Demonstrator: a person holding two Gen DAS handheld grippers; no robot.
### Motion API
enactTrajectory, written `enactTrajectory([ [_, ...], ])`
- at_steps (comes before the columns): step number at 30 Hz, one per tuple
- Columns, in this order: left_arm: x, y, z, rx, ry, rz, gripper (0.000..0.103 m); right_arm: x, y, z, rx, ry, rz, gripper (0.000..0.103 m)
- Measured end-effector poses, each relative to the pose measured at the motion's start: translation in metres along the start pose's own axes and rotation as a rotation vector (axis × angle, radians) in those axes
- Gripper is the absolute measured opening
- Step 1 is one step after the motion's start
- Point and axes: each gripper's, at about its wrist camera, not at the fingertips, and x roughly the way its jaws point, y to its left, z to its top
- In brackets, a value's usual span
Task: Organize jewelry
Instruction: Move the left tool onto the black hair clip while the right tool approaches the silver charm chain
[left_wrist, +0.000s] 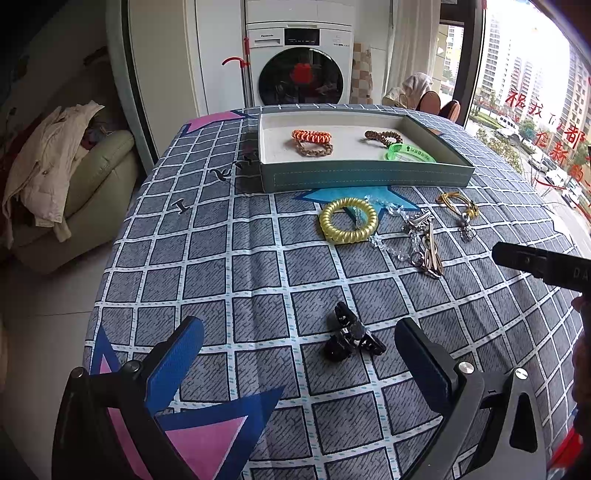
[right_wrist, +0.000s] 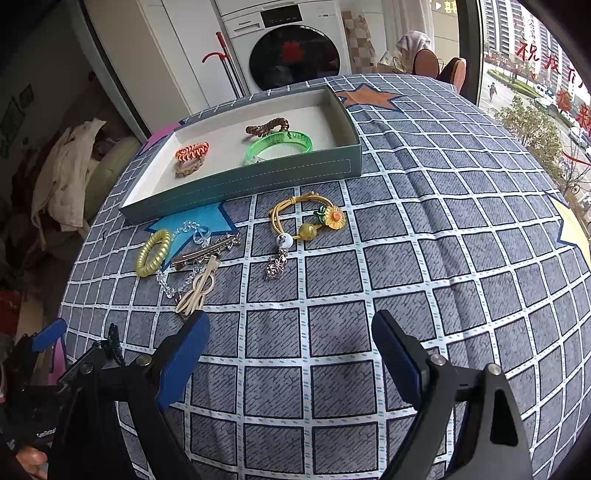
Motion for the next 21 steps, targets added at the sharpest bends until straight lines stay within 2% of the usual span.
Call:
enactTrajectory([
  [5,0.003,-0.003,0.001,0.004,0.002,-0.006,0.103,0.006,0.001,0.003,0.008,-0.002,-0.007,0.089],
  [15,0.015,-0.014,0.000,0.017,0.014,0.007,0.103,0.026,0.006,0.018,0.027,-0.003,-0.022,0.066],
  [20,0.021,-0.015,-0.001,0.021,0.035,0.012,0.103,0.035,0.014,0.026,-0.005,-0.015,-0.049,0.058],
  [21,0.023,-0.015,-0.001,0.023,0.043,0.012,0.098,0.037,0.016,0.028,-0.017,-0.016,-0.060,0.056],
])
